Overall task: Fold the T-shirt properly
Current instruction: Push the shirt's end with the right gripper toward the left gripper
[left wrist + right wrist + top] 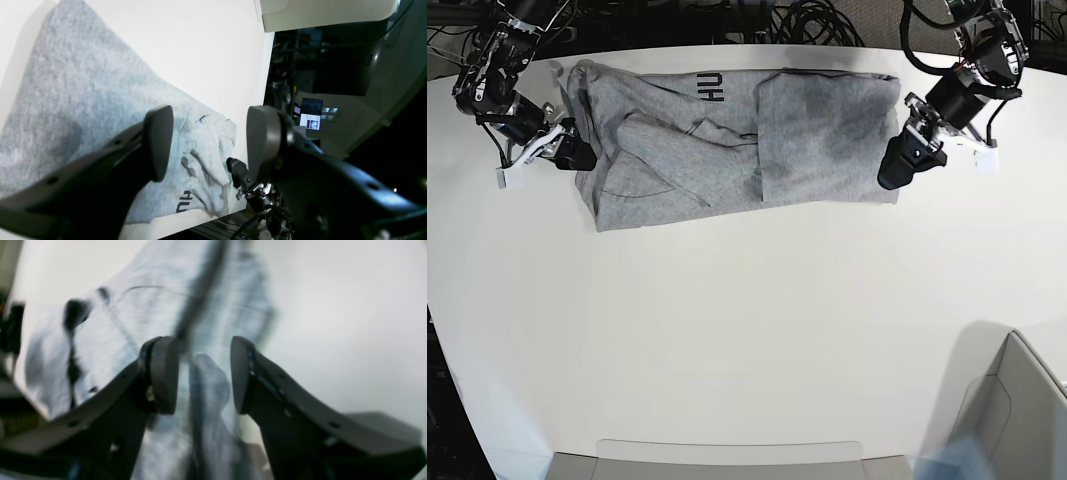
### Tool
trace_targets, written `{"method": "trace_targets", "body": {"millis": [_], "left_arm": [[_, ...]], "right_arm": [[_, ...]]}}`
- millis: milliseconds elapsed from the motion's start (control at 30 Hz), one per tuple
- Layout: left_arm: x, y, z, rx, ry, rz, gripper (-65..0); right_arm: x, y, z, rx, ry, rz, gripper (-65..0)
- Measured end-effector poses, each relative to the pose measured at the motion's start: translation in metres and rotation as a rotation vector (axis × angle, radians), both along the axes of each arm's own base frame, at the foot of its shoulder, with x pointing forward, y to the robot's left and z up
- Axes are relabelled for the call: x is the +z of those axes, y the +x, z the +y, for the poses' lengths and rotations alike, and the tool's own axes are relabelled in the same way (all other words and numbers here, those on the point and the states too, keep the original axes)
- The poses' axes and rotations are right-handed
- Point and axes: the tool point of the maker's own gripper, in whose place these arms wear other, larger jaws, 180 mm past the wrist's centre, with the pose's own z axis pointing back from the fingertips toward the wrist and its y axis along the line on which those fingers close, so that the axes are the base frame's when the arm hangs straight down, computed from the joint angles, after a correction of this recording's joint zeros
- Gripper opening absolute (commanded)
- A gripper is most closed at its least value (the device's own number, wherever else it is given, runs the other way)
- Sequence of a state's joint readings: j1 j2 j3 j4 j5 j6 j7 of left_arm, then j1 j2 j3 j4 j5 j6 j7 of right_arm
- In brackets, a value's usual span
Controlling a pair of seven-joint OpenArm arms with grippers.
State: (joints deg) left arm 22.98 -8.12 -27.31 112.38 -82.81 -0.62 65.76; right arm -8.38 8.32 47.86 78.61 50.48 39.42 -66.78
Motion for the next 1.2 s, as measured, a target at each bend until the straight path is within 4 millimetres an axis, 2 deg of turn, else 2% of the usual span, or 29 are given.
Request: {"method": "trace_targets", "body": {"millis": [100,267,467,800,933,1200], "left_arm": [[0.0,0.0,0.0,0.0,-0.001,0.001,-30.6],[0.0,0.001,0.0,0.0,0.0,-0.002,-30.6],[0.0,0.001,0.0,0.0,0.0,-0.002,-30.6],[0.0,0.001,0.0,0.0,-0.001,-0.002,-30.6],[0.0,0.001,0.0,0.0,-0.001,-0.002,-30.6],[0.0,0.0,0.0,-0.001,-0.001,-0.001,-32.1]], "right_arm": [[0.002,0.004,-0.01,-0.033,-0.026,-0.019,-40.4],[0.002,0.012,-0.009,-0.034,-0.048,-0.026,-40.4],[-0.005,0.012,0.012,-0.038,-0.001,-0.02,-40.4],[-0.005,0.006,0.028,-0.001,0.004,0.007,-40.5],[-0.007,0.007,0.042,-0.005,0.036,0.004,-40.5],[-0.009,0.014,0.056,0.004,0.041,0.002,-40.6]]}}
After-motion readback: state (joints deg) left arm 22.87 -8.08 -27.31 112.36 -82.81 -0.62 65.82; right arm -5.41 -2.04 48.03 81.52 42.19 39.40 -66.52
